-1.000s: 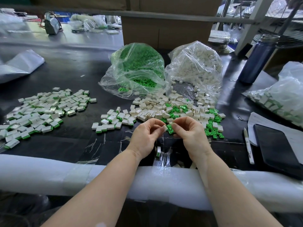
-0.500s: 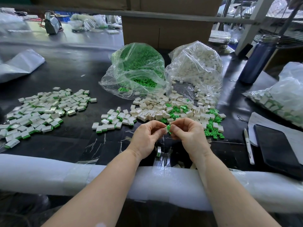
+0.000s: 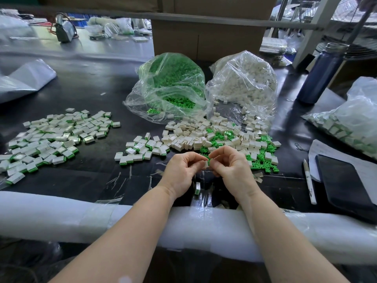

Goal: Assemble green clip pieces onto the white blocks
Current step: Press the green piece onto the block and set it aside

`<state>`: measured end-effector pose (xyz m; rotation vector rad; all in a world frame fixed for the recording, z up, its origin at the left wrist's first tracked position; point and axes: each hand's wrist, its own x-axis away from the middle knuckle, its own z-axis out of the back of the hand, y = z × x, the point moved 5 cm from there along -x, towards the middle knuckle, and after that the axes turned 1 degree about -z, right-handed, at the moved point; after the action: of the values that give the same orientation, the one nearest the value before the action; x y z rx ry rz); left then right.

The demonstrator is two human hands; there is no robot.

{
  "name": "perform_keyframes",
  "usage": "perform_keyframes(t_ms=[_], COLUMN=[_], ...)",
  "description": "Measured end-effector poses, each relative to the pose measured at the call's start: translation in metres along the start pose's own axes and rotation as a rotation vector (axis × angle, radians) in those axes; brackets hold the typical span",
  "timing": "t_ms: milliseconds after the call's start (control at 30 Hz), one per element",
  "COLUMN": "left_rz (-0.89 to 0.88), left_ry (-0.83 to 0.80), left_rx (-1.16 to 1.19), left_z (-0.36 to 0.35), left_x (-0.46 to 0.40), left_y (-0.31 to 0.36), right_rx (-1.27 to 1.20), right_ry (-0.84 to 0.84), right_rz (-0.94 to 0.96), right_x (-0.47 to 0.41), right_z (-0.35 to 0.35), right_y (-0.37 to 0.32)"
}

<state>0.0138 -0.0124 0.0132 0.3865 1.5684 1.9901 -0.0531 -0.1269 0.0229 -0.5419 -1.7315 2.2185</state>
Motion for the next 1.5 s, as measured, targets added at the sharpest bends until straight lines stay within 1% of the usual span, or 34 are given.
perform_keyframes(t_ms=[233,400,567,633,767,1000,1200,1333,1500], left_rz=[0.015,-0.009,-0.045,-0.044,-0.019,0.016,0.011,0.005,-0.016], left_ry=[-0.012,0.006,-0.028,-0.015,0.044,0.031,-0.010,0.012,0.046], left_rx=[-0.053,-0.057,-0.064,-0.070,-0.027,0.003,-0.105,-0.106,-0.062], left_z=[-0.0003,-0.0008,-0.0024,-0.0010,0.0027,0.0025,0.0007,0.0010,0.0005], left_x=[0.0009,0.0010,0.0024,0.0020,0.0006,0.0013,0.0002,-0.0007,-0.0006], left_y=[-0.0012,0.0006,0.0041,0.0032,0.0015,0.0007,-0.0025,-0.0040,-0.0019], right_rx=[0.036,-0.047,-0.123,-0.133,-0.237,-0.115,0.027,0.008,-0.114], right_ry=[-0.022,0.011,0.033,0.025,-0.021,0.001,-0.040,-0.026,0.039], right_rz=[0.010,-0.018,-0.048,-0.059,-0.092,-0.104,-0.090,-0.084,-0.068], right_x=[-0.0001,-0.0003,-0.0011,-0.0011,-0.0002,-0.0002,0.0009,0.0007,-0.0002], right_z=[-0.0024,-0.0001,0.0019,0.0021,0.0015,-0.0015,-0.0043,-0.0041,-0.0003], right_y=[-0.0013,0.0000,0.0019,0.0028,0.0036,0.0055,0.0029,0.0032,0.0022])
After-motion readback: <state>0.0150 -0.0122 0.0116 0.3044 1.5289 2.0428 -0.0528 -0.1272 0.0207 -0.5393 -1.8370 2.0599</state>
